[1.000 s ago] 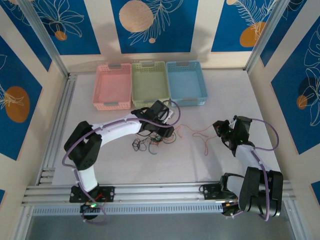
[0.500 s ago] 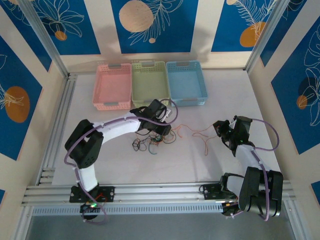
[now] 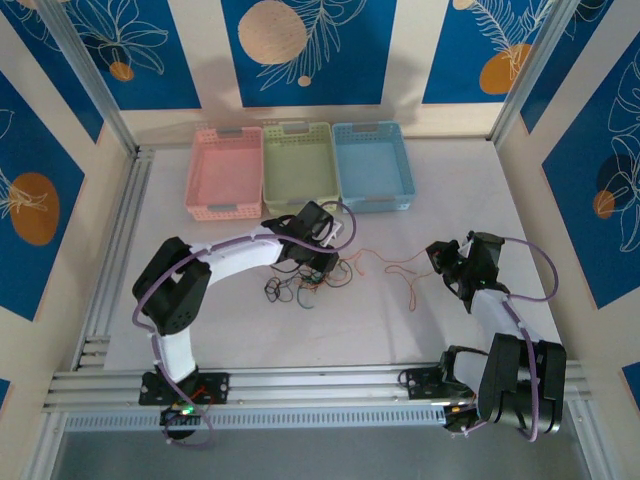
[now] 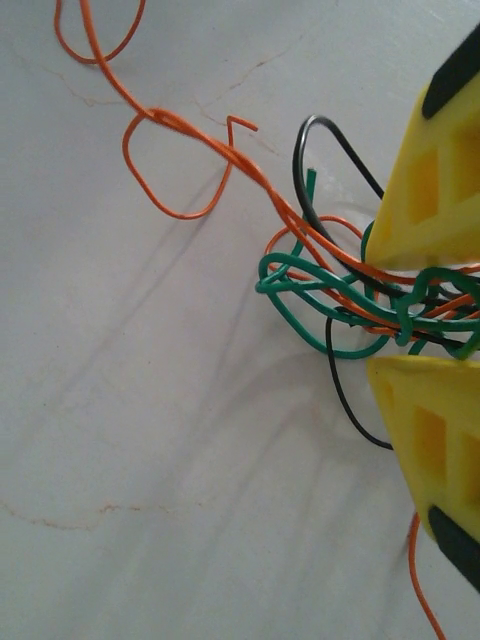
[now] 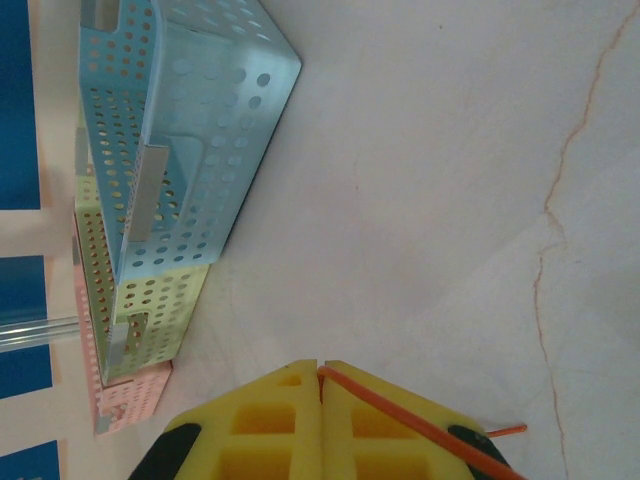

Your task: Untangle the cables

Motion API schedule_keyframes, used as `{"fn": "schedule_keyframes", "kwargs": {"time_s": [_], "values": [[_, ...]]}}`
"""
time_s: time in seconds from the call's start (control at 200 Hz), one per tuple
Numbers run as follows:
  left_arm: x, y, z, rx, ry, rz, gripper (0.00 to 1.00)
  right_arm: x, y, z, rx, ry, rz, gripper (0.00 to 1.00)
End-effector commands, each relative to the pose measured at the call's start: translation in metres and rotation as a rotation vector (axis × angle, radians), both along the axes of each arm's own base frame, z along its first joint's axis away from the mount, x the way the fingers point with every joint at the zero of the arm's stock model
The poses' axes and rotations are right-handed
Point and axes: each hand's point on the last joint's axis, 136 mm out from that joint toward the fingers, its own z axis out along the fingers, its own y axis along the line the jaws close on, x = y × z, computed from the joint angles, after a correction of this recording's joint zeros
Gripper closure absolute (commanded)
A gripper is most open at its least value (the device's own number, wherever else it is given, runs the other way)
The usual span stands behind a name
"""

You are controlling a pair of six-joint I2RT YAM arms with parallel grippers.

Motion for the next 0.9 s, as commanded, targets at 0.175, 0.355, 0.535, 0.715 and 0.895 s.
{"fn": "schedule_keyframes", "kwargs": {"time_s": [0.175, 0.355, 0.535, 0.715, 0.895], "values": [[0.006, 0.009, 0.004, -0.002, -0.026, 0.043, 0.79, 0.004, 0.000, 0.005, 0.014, -0.010, 0.004, 1.00], [0.009, 0.022, 0.012, 0.011, -0.064, 0.086, 0.85, 0.004, -0.001, 0.005, 0.017, -0.009, -0.001, 1.00], [0.011, 0.041, 0.022, 0.026, -0.104, 0.138, 0.90, 0.004, -0.002, 0.004, 0.025, -0.005, -0.006, 1.00], [0.012, 0.067, 0.028, 0.023, -0.122, 0.209, 0.93, 0.003, -0.003, 0.001, 0.033, 0.002, -0.012, 1.00], [0.011, 0.093, 0.031, 0.012, -0.124, 0.270, 0.92, 0.003, -0.004, 0.001, 0.040, 0.002, -0.016, 1.00]]}}
